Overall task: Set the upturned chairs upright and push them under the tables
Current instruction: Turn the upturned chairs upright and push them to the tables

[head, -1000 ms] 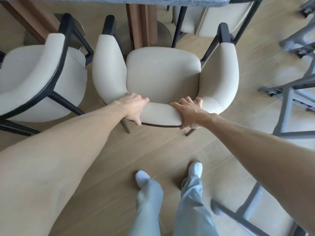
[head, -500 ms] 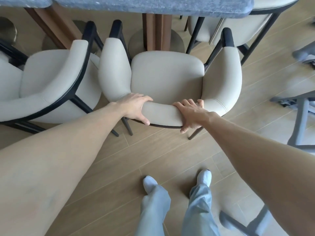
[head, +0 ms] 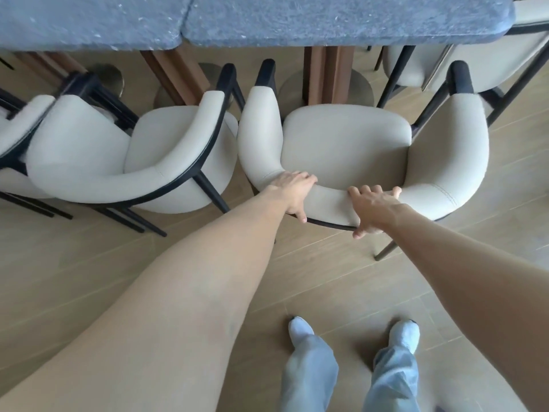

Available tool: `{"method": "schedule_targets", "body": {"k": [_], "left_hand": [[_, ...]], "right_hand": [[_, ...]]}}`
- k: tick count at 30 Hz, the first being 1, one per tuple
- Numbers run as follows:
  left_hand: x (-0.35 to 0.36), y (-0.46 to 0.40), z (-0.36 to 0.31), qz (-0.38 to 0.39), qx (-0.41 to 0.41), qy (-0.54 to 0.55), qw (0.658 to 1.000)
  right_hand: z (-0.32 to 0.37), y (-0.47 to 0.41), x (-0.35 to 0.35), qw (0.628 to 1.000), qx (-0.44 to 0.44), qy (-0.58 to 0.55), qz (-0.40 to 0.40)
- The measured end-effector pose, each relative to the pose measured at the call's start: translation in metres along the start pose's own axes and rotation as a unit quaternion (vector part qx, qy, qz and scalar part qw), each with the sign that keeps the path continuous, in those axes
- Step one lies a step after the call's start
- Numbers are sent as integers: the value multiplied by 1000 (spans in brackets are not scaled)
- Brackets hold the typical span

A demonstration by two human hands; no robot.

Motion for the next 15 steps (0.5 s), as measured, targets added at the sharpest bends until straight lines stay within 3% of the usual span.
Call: {"method": "schedule_targets", "body": {"k": [5,15], "left_hand": [[12,-13,-4,31,-31,-66,997],[24,-23,-1,-22,-61,-67,996]], "right_hand": [[2,-4,11,1000,12,19,-22],[-3,-1,22,999,-21,2,-49]]}}
Point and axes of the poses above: each hand's wrist, its own y-axis away from the middle knuckle, its own x-axis out of the palm, z = x × y, the point moved 1 cm from there along -y, towards the middle knuckle, and after that the axes turned 15 degrees about -y, right-handed, at the moved point
